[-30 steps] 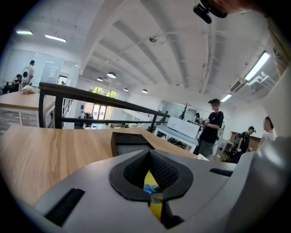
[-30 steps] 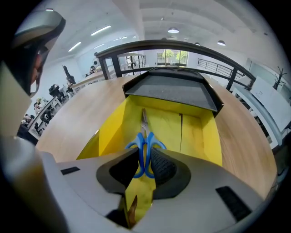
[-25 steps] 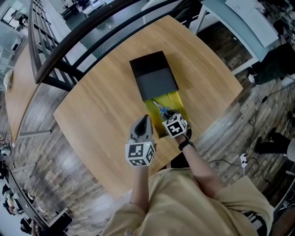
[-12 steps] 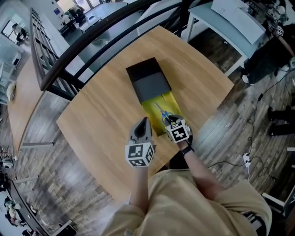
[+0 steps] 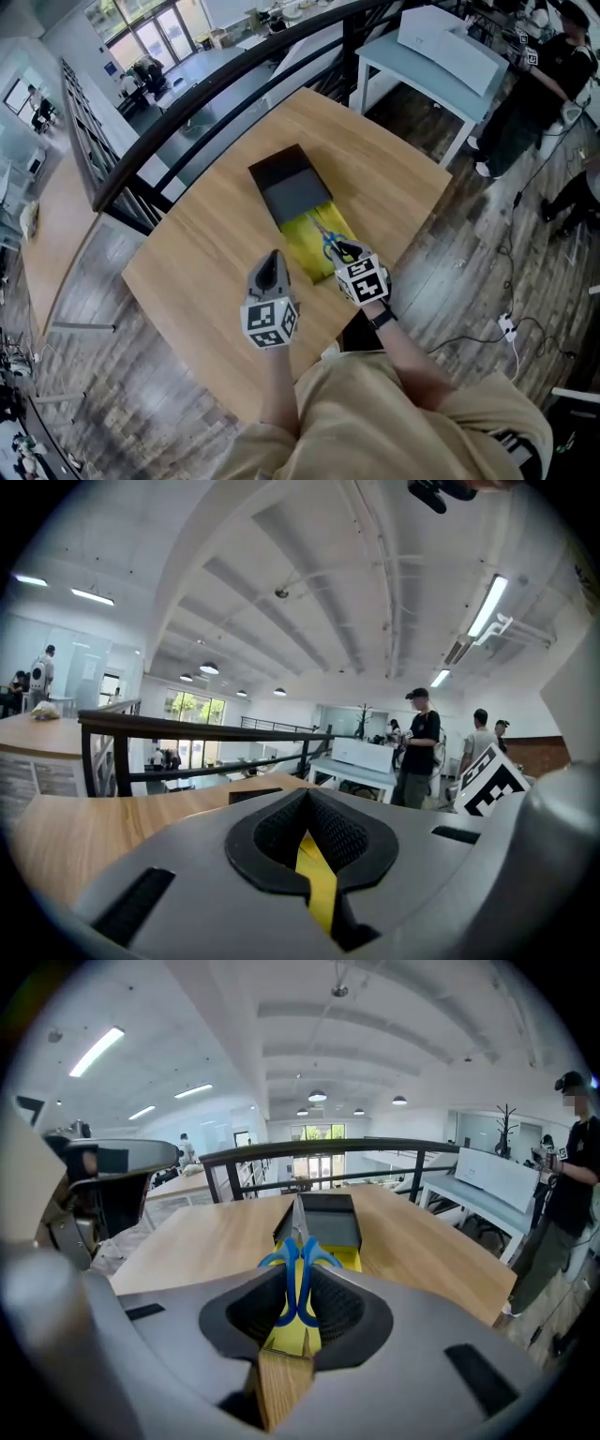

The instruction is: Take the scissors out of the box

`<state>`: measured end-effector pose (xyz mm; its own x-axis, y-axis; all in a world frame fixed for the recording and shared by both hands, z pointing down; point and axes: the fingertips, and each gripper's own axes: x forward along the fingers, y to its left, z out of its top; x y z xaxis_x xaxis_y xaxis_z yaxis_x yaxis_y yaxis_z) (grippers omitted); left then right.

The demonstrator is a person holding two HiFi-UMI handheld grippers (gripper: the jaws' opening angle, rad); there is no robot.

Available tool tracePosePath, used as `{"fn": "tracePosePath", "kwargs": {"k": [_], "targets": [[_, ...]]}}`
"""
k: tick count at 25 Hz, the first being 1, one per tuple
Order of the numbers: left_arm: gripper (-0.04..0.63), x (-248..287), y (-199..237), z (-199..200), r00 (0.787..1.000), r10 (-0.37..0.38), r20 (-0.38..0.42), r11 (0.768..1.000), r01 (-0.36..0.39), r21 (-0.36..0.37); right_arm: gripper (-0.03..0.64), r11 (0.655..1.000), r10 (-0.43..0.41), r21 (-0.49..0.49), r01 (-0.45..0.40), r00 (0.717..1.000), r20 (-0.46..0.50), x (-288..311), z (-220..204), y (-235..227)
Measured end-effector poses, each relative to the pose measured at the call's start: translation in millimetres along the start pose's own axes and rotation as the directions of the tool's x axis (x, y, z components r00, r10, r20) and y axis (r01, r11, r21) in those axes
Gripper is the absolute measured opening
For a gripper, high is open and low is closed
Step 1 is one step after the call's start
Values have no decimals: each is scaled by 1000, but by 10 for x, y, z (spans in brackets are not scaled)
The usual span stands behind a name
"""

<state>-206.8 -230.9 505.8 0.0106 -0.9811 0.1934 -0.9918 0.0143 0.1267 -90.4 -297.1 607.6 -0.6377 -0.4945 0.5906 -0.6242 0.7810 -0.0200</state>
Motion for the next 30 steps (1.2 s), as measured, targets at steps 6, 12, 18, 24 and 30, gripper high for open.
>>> {"fn": "tracePosePath", "kwargs": {"k": [6,12,18,24,30], "targets": [[9,-302,3,365,997,31,75,997,-36,67,83,1000,-9,11,7,988,154,-507,384,33],[9,-557,-49,694,988,47,144,992,-63,106,83,1000,-1,-7,3,960,281,-902,736,142],[9,-754,-59,866,978,73,195,989,-97,116,83,1000,-20,0,22,923,384,-1249,979,182],[9,-806,-100,1000,969,67,238,988,-97,120,83,998,-65,10,68,882,468,-1512,1199,121],[9,-801,-201,1080,965,43,259,988,-80,132,83,989,-129,21,143,808,574,-1792,1408,1]]}}
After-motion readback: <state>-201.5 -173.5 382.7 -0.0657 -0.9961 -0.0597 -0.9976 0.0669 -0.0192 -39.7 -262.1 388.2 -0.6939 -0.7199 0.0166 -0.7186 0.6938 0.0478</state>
